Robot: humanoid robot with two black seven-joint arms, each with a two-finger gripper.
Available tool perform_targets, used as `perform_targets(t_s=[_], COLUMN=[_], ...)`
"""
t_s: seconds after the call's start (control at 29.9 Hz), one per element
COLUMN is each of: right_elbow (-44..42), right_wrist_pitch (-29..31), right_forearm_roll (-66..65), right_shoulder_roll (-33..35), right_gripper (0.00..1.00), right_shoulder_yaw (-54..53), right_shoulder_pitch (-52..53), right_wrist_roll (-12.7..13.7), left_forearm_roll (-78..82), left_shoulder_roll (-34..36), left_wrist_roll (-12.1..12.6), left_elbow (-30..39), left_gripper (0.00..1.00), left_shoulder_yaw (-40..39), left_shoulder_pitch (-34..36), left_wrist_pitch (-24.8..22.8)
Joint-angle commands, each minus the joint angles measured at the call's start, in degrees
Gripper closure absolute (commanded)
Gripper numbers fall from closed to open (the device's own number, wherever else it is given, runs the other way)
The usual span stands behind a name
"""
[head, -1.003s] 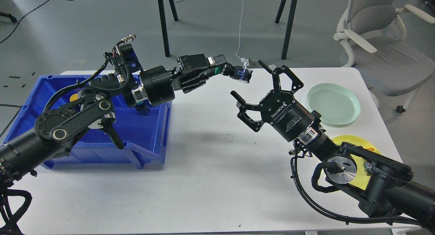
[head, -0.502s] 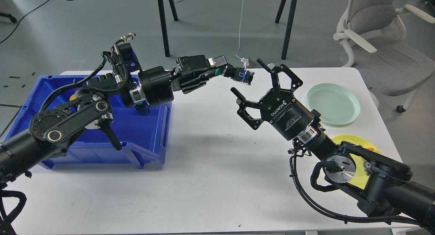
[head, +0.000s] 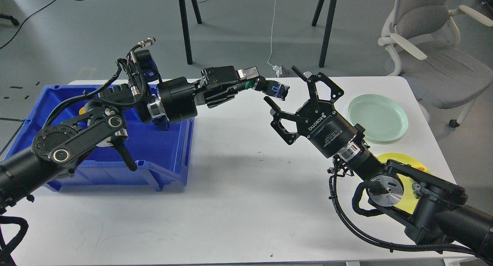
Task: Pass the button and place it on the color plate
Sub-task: 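Close the right gripper on the green button and open the left gripper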
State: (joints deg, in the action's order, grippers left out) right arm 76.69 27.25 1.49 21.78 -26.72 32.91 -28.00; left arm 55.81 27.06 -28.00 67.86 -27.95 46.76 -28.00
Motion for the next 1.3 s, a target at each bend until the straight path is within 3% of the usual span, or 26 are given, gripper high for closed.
perform_targets(t_s=[0.0,0.27,1.27], right_elbow=[-0.05,0.04,0.66], right_wrist_pitch=[-0.01,-0.01,0.26], right_forearm_roll=[0.00,-0.09,-0.79], right_shoulder_roll=[-0.07,-0.16,-0.16], right_gripper=[0.21,0.31,0.39], right_shoulder_yaw=[0.18,0.35,0.97], right_shoulder_pitch=[-0.03,0.05,-0.91], right_wrist_roll=[0.00,0.00,0.00], left_forearm_roll=[0.00,1.58,1.58], left_shoulder_roll=[0.01,0.01,0.54], left_wrist_roll=[0.00,0.00,0.00], left_elbow=[0.17,0.17,-0.54], left_gripper=[0.82,0.82,0.82], left_shoulder_yaw=[0.00,0.09,0.00], left_shoulder_pitch=[0.00,0.00,0.00], left_wrist_pitch=[0.00,0.00,0.00])
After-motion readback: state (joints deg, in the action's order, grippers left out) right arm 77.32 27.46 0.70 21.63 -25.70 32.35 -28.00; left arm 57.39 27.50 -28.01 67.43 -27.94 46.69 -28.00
